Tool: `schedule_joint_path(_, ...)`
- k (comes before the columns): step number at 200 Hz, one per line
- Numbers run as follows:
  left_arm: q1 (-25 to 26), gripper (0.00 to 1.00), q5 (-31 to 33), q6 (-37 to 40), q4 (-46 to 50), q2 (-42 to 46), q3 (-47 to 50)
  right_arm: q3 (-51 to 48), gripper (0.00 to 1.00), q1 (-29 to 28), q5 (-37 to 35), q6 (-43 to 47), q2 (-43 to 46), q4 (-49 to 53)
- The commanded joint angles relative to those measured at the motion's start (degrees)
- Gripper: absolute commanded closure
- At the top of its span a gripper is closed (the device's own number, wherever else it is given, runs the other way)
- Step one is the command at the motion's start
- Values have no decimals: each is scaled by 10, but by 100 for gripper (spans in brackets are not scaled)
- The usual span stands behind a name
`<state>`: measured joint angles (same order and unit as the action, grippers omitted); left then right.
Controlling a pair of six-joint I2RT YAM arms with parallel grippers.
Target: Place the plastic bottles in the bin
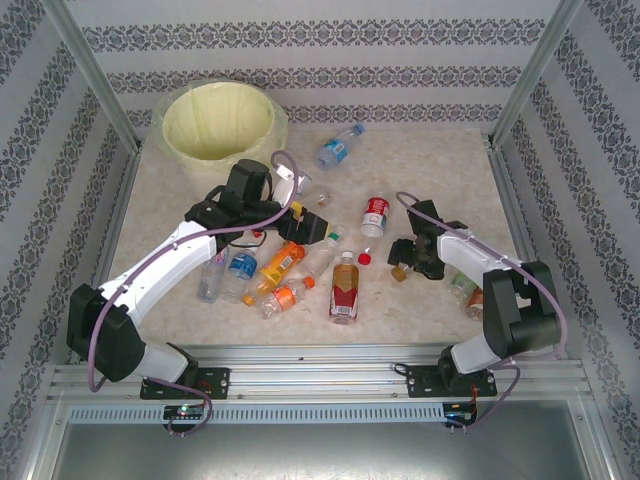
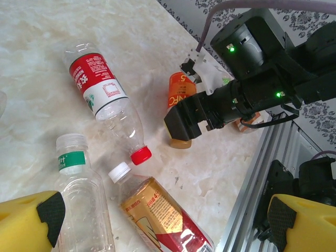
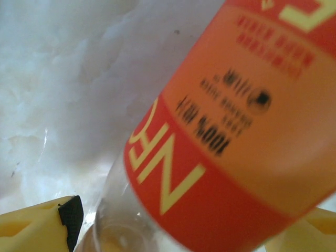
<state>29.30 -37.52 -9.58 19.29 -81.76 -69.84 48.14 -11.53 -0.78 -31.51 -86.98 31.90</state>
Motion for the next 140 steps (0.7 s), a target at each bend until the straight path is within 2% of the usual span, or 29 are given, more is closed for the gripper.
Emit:
schedule_joint_path(1, 7, 0, -11, 18, 7, -9, -10, 12, 14, -9, -31, -41, -6, 21)
schedule_joint_path(25, 7, 0, -20, 12, 36, 3, -37, -29, 16, -16, -54, -41, 21, 0)
schedule_joint_path(55, 7, 0, -3, -10, -3, 44, -18, -58, 17, -15, -53, -37, 51, -1)
schedule_joint_path(105, 7, 0, -2, -18, 27, 25, -63, -98, 25, -12, -32, -30, 75, -45)
schedule_joint_path(124, 7, 0, -10, -15, 35, 20, -69, -89, 31, -13, -23, -12, 72, -44)
schedule_joint_path(140, 7, 0, -12, -17, 37, 12, -72, -83, 32, -16, -8, -2, 73, -41)
